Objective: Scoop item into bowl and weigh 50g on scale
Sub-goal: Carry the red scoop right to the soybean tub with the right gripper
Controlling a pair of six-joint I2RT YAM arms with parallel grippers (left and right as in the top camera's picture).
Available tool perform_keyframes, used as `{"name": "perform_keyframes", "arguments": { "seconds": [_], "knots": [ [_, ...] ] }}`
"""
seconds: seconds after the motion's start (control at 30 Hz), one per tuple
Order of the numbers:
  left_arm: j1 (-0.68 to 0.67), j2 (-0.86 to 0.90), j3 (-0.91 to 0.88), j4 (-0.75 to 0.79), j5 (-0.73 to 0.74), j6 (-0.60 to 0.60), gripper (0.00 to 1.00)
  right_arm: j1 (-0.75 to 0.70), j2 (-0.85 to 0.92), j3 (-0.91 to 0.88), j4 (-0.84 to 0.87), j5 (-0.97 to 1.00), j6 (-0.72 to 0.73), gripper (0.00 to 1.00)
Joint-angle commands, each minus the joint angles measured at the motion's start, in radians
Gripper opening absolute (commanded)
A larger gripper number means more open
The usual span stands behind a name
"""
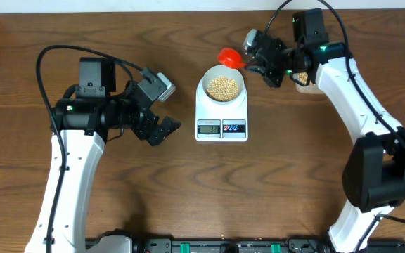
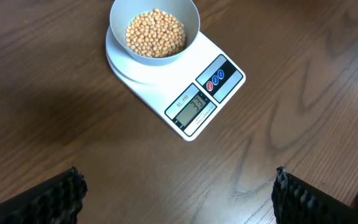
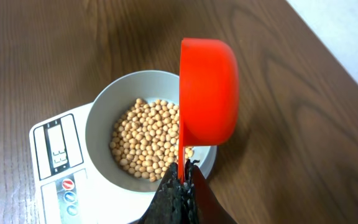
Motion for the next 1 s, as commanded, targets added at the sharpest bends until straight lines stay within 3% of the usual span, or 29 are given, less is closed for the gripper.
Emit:
{"name": "perform_keyframes", "arguments": {
  "seconds": [0.0,0.33,0.5,0.67,0.97],
  "knots": [
    [0.004,-0.009,0.029,-0.003,-0.006,-0.005,0.98,-0.023,-0.093,-0.001,0.002,0.044,-0.010,0.01],
    [0.004,-0.009,0.029,-0.003,-0.006,-0.005,0.98,-0.154,-0.209,-0.001,-0.083,0.374,0.138,0.01],
    [0.004,-0.009,0.029,-0.003,-0.006,-0.005,0.98,-0.237,-0.199,-0.002,-0.176,0.379,0.230,0.01],
    [0.004,-0.009,0.029,-0.003,-0.006,-0.005,0.98,-0.293,-0.179,-0.002,-0.264,0.379,0.230,0.01],
    [0.004,-0.009,0.029,-0.003,-0.006,-0.005,0.98,-0.355,-0.152,-0.038,-0.254,0.387,0.230,0.02]
  ]
}}
